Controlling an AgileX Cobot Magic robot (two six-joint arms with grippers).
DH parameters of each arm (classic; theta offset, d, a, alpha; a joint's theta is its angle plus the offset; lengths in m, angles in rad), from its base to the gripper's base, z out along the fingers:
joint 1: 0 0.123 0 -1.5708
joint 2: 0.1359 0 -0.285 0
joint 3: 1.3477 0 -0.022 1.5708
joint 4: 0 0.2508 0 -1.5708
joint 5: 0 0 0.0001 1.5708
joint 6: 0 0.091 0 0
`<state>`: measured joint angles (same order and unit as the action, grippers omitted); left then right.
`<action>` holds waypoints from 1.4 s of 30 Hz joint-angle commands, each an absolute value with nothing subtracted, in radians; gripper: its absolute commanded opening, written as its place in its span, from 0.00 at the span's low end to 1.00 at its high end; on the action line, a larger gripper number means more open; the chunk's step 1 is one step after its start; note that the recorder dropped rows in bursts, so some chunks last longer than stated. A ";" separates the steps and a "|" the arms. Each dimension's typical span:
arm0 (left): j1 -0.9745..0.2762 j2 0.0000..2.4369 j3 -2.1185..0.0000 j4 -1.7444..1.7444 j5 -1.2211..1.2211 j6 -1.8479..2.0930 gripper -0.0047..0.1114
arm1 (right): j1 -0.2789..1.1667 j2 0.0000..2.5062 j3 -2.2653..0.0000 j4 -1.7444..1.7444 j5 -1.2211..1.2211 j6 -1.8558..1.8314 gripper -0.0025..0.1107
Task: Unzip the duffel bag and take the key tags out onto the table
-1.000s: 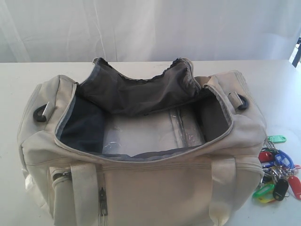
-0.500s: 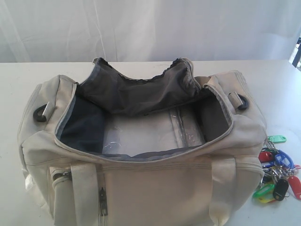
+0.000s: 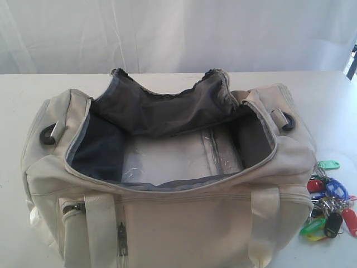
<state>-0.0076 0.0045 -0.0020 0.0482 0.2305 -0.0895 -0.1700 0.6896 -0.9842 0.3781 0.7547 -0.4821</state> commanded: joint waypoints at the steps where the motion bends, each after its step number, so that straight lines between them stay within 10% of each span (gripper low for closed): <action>1: -0.005 0.000 0.000 0.049 0.232 -0.098 0.04 | -0.129 0.429 -0.987 0.442 0.751 -0.482 0.02; 11: -0.005 0.000 0.000 0.049 0.232 -0.095 0.04 | -0.116 0.000 -0.982 0.411 0.762 -0.482 0.02; 22: -0.005 0.000 0.000 0.049 0.232 -0.093 0.04 | -0.151 0.000 -0.608 -0.060 0.528 0.208 0.02; 42: -0.005 0.000 0.000 0.049 0.232 -0.091 0.04 | -0.151 0.000 0.000 -0.053 0.352 0.000 0.02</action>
<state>-0.0076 0.0045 -0.0020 0.0499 0.2305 -0.0895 -0.1454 0.0034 -0.0342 -0.0492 0.3864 0.0095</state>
